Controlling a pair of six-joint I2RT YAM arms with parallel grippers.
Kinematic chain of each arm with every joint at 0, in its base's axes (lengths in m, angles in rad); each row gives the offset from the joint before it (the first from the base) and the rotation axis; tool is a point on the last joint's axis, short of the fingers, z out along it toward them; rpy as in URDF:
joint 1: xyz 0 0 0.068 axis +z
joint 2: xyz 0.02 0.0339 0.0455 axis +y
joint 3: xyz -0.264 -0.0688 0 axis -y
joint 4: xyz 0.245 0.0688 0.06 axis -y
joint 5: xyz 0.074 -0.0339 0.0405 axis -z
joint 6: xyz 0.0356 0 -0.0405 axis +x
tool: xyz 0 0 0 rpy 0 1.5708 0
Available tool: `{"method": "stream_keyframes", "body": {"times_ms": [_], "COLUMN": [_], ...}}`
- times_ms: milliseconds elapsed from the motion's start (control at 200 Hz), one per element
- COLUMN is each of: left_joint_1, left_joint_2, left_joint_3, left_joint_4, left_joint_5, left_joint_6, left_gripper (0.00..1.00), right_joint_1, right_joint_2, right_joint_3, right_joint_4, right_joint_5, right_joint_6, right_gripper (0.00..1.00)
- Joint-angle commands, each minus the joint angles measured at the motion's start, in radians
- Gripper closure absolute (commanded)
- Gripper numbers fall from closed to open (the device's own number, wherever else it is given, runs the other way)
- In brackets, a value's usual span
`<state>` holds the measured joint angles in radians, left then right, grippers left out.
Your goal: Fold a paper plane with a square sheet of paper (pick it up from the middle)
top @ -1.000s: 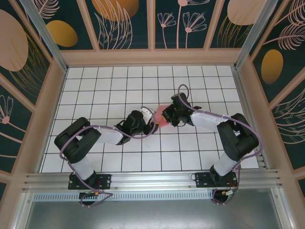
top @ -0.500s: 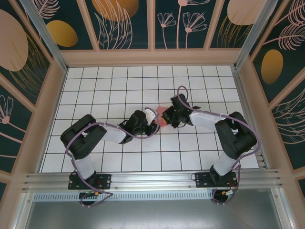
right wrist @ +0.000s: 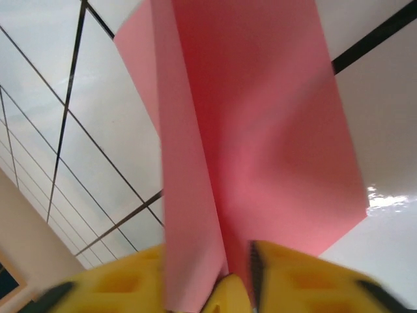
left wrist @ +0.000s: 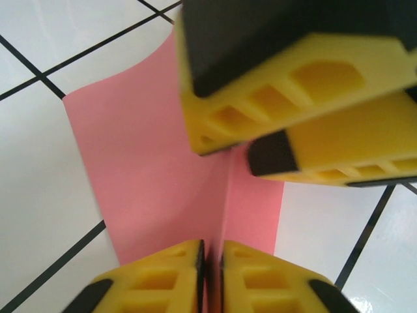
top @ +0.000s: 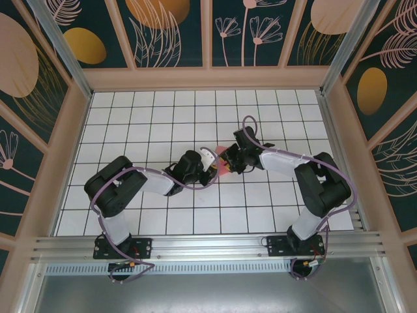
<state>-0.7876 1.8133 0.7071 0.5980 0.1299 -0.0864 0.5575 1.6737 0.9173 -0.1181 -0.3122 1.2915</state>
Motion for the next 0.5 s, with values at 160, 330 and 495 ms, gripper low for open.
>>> {"method": "stream_keyframes", "body": {"times_ms": [160,330,495], "left_joint_1": [-0.002,-0.002,-0.002], "left_joint_2": [0.024,0.019,0.012], "left_joint_3": [-0.002,-0.009,-0.018], "left_joint_4": [0.021,0.038,0.055], "left_joint_5": [0.026,0.071,0.106], "left_joint_6": [-0.102,-0.238,-0.372], "left_gripper": [0.9,0.93,0.95], "right_joint_1": [-0.087,-0.12,-0.134], "right_joint_2": [-0.109,-0.156,-0.188], "right_joint_3": [-0.028,-0.092,-0.202], "right_joint_4": [-0.008,0.069,0.204], "right_joint_5": [0.004,-0.05,-0.142], "right_joint_6": [-0.191,-0.415,-0.529], "right_gripper": [0.33,0.38,0.42]}}
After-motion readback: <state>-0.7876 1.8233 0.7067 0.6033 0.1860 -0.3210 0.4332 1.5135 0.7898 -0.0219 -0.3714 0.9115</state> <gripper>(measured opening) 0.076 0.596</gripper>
